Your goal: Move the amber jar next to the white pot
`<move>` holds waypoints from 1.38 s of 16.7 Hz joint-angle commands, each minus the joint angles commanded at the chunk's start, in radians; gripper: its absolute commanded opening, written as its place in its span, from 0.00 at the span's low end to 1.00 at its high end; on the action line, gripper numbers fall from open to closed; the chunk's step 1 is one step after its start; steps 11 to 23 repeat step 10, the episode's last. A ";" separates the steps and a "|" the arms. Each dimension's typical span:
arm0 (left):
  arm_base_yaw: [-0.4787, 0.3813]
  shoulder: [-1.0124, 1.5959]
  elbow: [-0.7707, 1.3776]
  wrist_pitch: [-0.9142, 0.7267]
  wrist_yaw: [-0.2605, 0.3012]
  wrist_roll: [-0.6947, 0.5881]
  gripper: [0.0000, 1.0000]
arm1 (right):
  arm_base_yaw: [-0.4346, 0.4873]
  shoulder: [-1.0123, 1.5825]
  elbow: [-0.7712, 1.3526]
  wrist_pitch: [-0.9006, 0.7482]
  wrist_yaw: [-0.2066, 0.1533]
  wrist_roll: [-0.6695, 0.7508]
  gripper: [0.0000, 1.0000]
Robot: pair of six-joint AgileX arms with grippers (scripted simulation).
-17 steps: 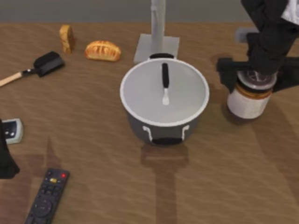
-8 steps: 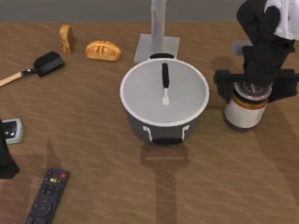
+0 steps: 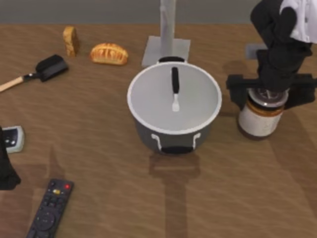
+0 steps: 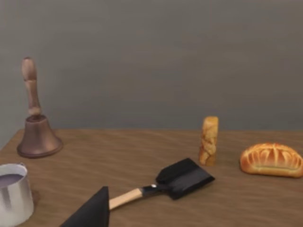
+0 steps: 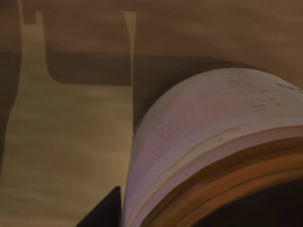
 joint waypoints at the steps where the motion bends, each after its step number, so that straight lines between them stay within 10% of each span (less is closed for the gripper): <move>1: 0.000 0.000 0.000 0.000 0.000 0.000 1.00 | 0.000 0.000 0.000 0.000 0.000 0.000 0.75; 5: 0.000 0.000 0.000 0.000 0.000 0.000 1.00 | 0.000 0.000 0.000 0.000 0.000 0.000 1.00; 23: 0.000 0.000 0.000 0.000 0.000 0.000 1.00 | 0.000 0.000 0.000 0.000 0.000 0.000 1.00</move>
